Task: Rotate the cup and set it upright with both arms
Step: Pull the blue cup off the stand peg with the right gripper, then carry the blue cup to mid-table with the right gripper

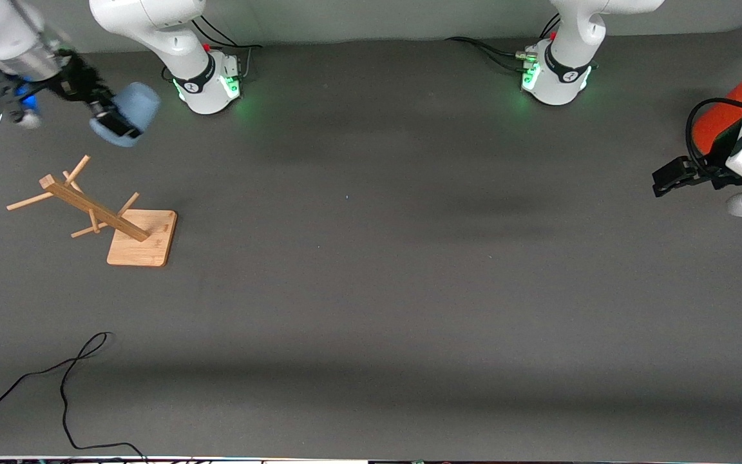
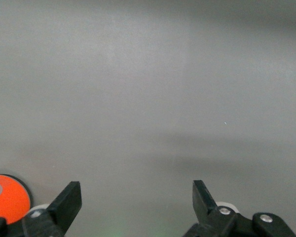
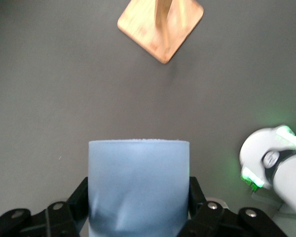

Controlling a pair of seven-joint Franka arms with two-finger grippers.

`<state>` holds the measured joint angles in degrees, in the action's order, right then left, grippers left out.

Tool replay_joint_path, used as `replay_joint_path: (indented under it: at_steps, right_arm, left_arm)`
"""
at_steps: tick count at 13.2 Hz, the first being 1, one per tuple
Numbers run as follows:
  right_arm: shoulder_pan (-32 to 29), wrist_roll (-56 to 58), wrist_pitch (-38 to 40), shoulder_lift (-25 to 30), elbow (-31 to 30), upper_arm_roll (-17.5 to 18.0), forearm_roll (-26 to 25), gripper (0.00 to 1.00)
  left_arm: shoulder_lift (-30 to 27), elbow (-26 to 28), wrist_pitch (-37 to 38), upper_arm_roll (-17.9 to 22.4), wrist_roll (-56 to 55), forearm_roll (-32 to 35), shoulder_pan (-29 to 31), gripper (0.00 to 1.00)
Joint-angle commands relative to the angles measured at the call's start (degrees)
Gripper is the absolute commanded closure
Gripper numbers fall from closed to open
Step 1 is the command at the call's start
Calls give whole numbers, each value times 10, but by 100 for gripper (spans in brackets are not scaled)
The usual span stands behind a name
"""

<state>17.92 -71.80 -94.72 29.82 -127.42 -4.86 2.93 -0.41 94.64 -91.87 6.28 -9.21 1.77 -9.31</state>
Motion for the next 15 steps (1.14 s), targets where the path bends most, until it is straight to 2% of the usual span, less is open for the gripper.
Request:
replay_joint_path:
  at_steps: [1,3,6,9,12,15]
  right_arm:
    - [113,-172,-12,-33,45,-4,15,73]
    - [195,-294,-23,-97,104,-2,15,73]
    - [281,-453,-31,-255,243,-2,9,73]
    - [327,-544,-55,-387,354,-2,8,73]
    - [363,-630,-128,-500,406,-2,4,73]
    - [391,-710,-150,-624,480,-2,-47,73]
  left_arm:
    - [6,-15,6,-1,2,7,-2,0]
    - [6,-15,5,-1,2,7,-2,0]
    - [9,-15,4,-1,2,7,0,0]
    - [9,-16,3,0,2,7,1,0]
    - [10,-16,2,0,2,7,1,0]
    - [10,-16,2,0,2,7,2,0]
